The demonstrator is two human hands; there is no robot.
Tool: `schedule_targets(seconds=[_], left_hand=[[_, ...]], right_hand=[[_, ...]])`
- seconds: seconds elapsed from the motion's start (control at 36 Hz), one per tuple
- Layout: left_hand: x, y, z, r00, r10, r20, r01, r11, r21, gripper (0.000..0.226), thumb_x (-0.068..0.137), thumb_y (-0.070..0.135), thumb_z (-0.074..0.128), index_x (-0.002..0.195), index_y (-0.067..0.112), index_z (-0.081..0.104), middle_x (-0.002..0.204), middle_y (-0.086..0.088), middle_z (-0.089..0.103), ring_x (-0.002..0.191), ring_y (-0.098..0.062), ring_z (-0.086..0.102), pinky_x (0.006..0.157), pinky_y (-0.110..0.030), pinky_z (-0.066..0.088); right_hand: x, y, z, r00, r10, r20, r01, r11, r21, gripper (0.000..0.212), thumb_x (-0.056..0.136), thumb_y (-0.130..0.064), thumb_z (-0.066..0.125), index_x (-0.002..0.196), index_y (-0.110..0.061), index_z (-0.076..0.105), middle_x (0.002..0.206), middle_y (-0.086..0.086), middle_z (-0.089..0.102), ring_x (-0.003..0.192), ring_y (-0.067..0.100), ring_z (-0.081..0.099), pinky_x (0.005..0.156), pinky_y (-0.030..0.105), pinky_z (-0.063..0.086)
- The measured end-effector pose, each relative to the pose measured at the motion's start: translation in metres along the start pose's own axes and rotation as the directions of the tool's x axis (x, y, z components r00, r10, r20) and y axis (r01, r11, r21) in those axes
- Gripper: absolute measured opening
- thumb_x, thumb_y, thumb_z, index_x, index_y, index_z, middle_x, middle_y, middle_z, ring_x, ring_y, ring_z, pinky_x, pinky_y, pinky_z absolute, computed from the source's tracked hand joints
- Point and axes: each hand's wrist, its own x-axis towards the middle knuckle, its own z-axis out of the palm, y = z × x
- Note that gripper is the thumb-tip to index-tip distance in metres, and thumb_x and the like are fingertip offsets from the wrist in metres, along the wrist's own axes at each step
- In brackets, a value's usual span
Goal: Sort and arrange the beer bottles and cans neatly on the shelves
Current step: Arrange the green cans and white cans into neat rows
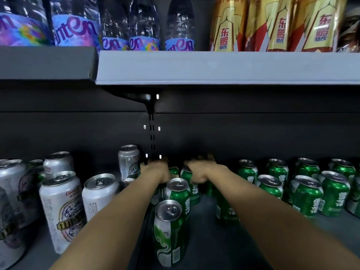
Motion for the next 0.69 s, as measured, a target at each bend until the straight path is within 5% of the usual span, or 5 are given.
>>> schedule_targets(seconds=[0.19,0.36,0.56,0.69], left_hand=[[-0.007,0.000,-0.001,0.991,-0.047,-0.128,0.039,0.997,-0.062,0.060,0.085,0.047,0.061,0.140,0.030,0.041,0.136,-0.001,0.054,0.129,-0.023,0.047,0.115,-0.047,0.022],[-0.018,-0.005,-0.007,0.983,-0.087,-0.160,0.082,0.996,-0.037,0.045,0.088,0.048,0.058,0.127,0.025,0.055,0.123,-0.002,0.061,0.115,-0.022,0.057,0.084,-0.030,0.042],[-0.018,-0.011,-0.004,0.994,-0.054,-0.099,0.046,0.995,-0.083,0.057,0.089,0.048,0.059,0.136,0.020,0.046,0.134,-0.008,0.054,0.127,-0.026,0.048,0.106,-0.037,0.037],[-0.024,-0.013,-0.002,0.986,-0.051,-0.157,0.033,0.992,-0.119,0.056,0.087,0.047,0.062,0.134,0.020,0.047,0.133,-0.008,0.054,0.127,-0.029,0.046,0.105,-0.039,0.039]], right_hand=[[0.005,0.001,0.002,0.993,0.024,-0.114,-0.035,0.995,-0.094,0.057,0.087,-0.047,0.062,0.138,-0.031,0.044,0.148,0.001,0.040,0.138,0.025,0.032,0.111,0.044,0.018],[0.012,-0.008,0.003,0.986,0.055,-0.160,-0.069,0.994,-0.083,0.061,0.088,-0.050,0.060,0.142,-0.030,0.039,0.155,0.001,0.031,0.142,0.027,0.024,0.113,0.046,0.015],[0.019,-0.013,0.008,0.980,0.104,-0.171,-0.100,0.995,0.029,0.061,0.091,-0.050,0.056,0.144,-0.028,0.036,0.156,0.003,0.028,0.142,0.030,0.023,0.113,0.046,0.017],[0.004,-0.014,-0.014,0.952,0.082,-0.296,0.008,0.957,0.290,0.031,0.094,-0.026,0.052,0.124,-0.026,0.057,0.138,0.003,0.051,0.129,0.026,0.044,0.104,0.037,0.033]])
